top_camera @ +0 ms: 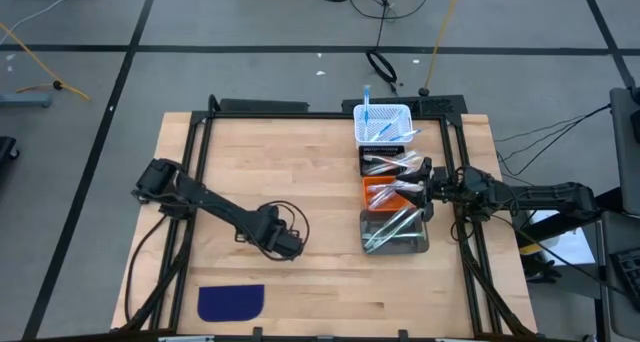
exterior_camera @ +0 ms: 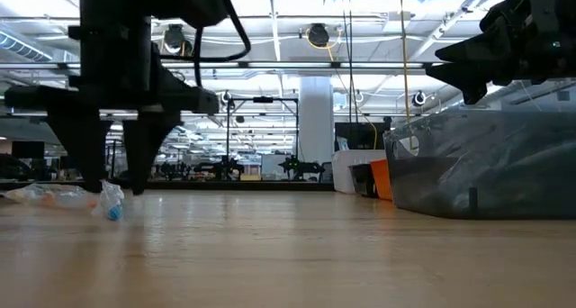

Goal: Pick & Place Toothbrushes
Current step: Put the blue toothbrush into the white bin

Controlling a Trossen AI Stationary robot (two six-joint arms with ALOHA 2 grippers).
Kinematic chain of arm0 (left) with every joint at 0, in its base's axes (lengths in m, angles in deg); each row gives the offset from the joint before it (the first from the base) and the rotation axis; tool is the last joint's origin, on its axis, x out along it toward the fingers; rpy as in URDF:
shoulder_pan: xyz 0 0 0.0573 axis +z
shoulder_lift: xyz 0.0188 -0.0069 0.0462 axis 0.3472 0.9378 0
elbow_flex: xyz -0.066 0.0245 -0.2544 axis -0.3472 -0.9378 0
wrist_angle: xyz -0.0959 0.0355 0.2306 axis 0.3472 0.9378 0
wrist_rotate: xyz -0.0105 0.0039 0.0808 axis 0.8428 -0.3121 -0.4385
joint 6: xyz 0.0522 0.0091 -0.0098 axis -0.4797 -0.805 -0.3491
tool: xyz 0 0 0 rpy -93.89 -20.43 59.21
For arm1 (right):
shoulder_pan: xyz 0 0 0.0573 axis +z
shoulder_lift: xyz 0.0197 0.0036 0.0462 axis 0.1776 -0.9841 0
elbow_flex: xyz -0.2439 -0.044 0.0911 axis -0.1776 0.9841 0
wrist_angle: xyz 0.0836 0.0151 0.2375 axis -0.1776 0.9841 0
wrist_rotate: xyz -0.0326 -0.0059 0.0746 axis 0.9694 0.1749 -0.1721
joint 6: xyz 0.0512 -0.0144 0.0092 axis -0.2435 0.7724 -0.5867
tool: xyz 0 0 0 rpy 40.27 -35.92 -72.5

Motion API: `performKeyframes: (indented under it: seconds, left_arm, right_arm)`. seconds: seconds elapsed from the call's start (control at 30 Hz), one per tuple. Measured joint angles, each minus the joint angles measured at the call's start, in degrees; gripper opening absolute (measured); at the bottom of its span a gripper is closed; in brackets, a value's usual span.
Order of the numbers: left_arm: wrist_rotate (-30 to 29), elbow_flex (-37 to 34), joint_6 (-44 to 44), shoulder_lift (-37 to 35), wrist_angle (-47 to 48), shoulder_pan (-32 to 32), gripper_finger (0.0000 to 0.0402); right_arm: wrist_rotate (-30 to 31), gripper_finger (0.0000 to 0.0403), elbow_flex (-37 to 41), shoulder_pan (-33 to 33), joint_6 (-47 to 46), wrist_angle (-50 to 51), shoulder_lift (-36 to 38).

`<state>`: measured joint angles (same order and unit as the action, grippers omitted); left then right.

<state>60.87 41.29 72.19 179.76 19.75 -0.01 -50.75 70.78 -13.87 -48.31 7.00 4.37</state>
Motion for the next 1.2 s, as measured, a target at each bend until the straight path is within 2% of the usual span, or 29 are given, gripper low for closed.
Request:
performKeyframes:
  seconds: [0.17,0.27,0.37,0.57,0.63,0.8,0.97,1.2]
  left_arm:
    - [0.3,0.0,-1.2,1.6,-2.0,1.4,0.021]
    - [1.9,0.0,-1.3,2.3,-3.0,2.2,0.0195]
    - [3.4,0.1,-1.6,2.5,-3.1,2.9,0.0156]
    - [2.1,0.1,-3.1,2.5,-4.2,3.6,0.0038]
    - [1.8,0.1,-4.9,2.5,-5.6,3.8,0.0012]
    - [0.8,0.0,-7.4,2.4,-7.7,4.3,0.001]
    - [-3.0,0.3,-10.6,0.8,-8.7,5.1,0.0008]
    - [-12.7,3.3,-23.5,-3.1,-14.8,6.1,0.0009]
  right_arm:
    - [0.0,0.0196,0.0,0.0,-0.3,-0.5,0.0]
    - [0.0,0.0196,0.0,0.0,-0.4,-0.7,-0.3]
    - [0.0,0.0196,0.0,0.0,-0.3,-0.8,-0.5]
    - [0.0,0.0196,0.0,0.0,-0.3,-1.0,-0.7]
    - [0.1,0.0196,0.0,0.0,-0.3,-1.0,-0.7]
    - [0.1,0.0196,0.0,0.0,-0.3,-1.1,-0.7]
    - [0.1,0.0196,0.0,0.0,-0.3,-1.1,-0.9]
    - [0.1,0.0196,0.0,0.0,-3.7,-2.1,-2.7]
